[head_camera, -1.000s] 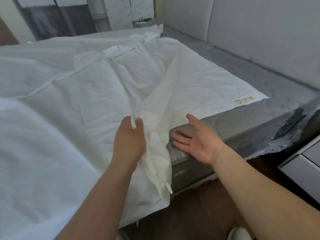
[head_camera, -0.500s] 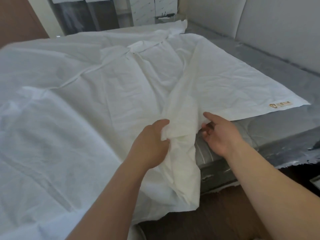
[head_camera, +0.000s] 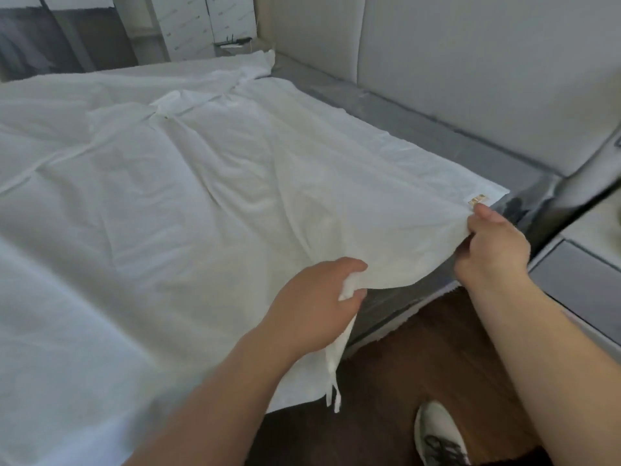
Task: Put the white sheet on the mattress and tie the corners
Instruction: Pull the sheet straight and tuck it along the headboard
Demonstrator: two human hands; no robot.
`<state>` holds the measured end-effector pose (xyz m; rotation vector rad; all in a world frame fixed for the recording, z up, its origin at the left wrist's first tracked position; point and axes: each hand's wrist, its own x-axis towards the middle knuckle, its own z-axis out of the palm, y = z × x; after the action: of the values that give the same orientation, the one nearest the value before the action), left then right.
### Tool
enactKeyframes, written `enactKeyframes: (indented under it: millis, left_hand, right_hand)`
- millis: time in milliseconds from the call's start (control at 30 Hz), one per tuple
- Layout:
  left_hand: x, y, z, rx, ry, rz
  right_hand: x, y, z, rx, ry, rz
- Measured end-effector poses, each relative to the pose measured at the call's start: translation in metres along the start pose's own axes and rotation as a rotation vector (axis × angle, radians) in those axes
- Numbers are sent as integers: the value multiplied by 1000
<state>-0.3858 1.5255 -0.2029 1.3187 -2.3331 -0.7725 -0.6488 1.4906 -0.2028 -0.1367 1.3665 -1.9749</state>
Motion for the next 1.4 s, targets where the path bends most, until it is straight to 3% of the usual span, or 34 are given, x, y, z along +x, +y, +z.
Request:
enactKeyframes:
  millis: [167, 267, 333, 400, 467, 533, 600, 700, 867, 1133, 1300, 1400]
  left_hand:
    - [12, 31, 48, 116, -213, 118]
    - [18, 42, 70, 239, -500, 137]
    - [18, 46, 78, 326, -704, 126]
    - [18, 50, 83, 366, -767, 141]
    - [19, 51, 85, 304, -650, 142]
    - [20, 56, 85, 175, -463, 103]
    - [25, 63, 82, 94, -269, 61]
    - [41, 74, 74, 122, -155, 52]
    - [92, 92, 63, 336, -166, 61]
    - [166, 73, 76, 608, -227, -16]
    - [185, 59, 92, 724, -184, 46]
    - [194, 65, 94, 751, -172, 113]
  right_hand:
    - [9, -28, -43, -255, 144, -225]
    - [27, -26, -81, -570, 214, -150]
    - [32, -16, -107, -939, -33, 150]
    - [29, -7, -129, -1472, -391, 364]
    - [35, -2, -132, -1709, -500, 179]
    - [35, -10, -124, -1513, -364, -89]
    - [31, -23, -116, -1159, -264, -197]
    - [25, -37, -104, -802, -243, -143]
    - [60, -45, -90, -392, -76, 174]
    - [146, -16, -50, -634, -104, 241]
    - [182, -3, -40, -1123, -203, -32]
    - [189, -8, -49, -1199, -204, -117]
